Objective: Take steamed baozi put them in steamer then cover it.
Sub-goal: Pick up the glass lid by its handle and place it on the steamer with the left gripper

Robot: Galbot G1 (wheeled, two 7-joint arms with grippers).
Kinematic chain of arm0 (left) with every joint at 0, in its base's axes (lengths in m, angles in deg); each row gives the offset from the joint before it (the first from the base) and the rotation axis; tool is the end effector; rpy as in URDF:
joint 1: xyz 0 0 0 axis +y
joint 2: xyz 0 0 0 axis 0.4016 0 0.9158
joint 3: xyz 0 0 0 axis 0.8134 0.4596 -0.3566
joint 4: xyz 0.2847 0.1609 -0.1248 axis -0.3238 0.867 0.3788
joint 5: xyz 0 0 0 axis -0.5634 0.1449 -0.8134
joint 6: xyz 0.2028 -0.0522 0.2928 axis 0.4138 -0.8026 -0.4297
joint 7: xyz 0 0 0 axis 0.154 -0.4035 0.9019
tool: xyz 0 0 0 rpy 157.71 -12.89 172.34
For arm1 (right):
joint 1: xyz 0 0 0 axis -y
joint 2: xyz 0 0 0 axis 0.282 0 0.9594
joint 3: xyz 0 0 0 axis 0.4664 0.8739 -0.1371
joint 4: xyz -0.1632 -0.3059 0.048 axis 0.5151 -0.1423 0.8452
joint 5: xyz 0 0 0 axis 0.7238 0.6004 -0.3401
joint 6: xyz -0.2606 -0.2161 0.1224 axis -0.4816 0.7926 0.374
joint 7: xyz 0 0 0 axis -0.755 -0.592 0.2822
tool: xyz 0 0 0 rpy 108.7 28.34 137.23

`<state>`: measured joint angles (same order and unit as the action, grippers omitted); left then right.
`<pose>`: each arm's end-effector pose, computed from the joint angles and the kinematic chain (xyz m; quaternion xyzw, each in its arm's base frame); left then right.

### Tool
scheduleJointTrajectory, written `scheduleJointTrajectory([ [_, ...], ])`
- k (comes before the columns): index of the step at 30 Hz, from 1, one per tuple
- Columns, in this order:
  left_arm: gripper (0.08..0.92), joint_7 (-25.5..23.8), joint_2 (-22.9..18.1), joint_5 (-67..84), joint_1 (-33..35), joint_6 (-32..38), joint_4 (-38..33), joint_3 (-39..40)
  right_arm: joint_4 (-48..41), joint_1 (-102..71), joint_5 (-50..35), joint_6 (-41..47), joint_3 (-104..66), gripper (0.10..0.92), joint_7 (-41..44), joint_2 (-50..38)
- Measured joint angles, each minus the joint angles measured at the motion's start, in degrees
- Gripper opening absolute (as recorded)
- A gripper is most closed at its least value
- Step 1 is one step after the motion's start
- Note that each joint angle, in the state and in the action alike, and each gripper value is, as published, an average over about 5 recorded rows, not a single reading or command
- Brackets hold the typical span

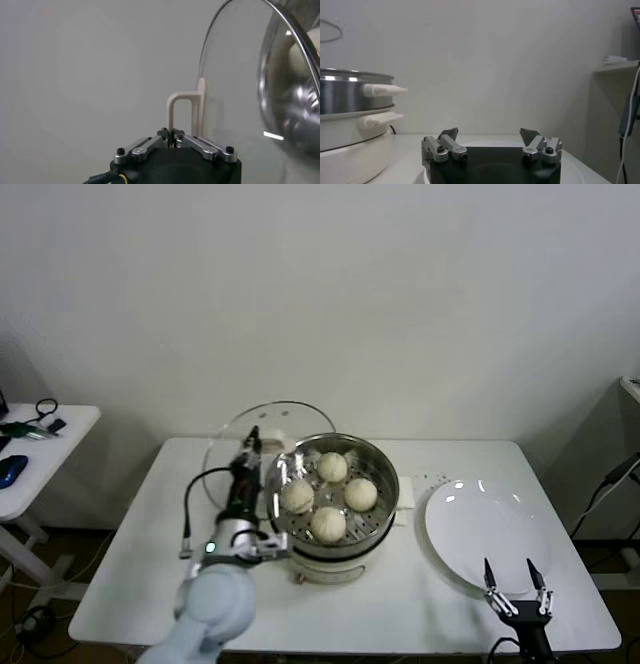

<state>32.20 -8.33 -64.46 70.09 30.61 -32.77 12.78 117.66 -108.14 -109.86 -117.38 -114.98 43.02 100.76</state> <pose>0.2750 -0.0687 -0.2400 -0.0303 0.7631 0.6438 0.0485 0.1242 -0.1514 -0.4478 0.0163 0.9997 -0.0028 0.0195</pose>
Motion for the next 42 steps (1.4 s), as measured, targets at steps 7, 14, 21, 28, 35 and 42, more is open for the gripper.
scheduleJointTrajectory([
  [7,0.134,-1.2,-5.6,-6.9,-1.4,-1.9,4.2,6.4,-0.4,0.6,-0.2,-0.3,-0.1,0.823,0.0,0.0],
  [14,0.134,-1.8,-10.1,-12.5,-2.5,-2.8,8.0,9.4,-0.5,0.8,-0.3,-0.7,0.0,0.823,0.0,0.2],
  [21,0.134,-2.5,-12.2,-16.1,-2.6,-3.3,10.3,10.9,-0.5,0.9,-0.3,-0.8,0.0,0.823,0.0,0.3],
  [28,0.134,-2.9,-13.0,-18.2,-1.8,-3.4,11.0,11.4,-0.7,0.9,-0.5,-1.1,0.0,0.823,0.0,0.2],
  [35,0.134,-2.9,-13.6,-19.4,-1.6,-3.0,12.1,11.7,-0.8,1.1,-0.5,-1.4,0.2,0.823,0.0,0.3],
  [42,0.134,-2.8,-13.9,-19.9,-2.1,-2.9,13.4,11.7,-0.9,1.0,-0.9,-1.6,0.4,0.823,0.0,0.2],
])
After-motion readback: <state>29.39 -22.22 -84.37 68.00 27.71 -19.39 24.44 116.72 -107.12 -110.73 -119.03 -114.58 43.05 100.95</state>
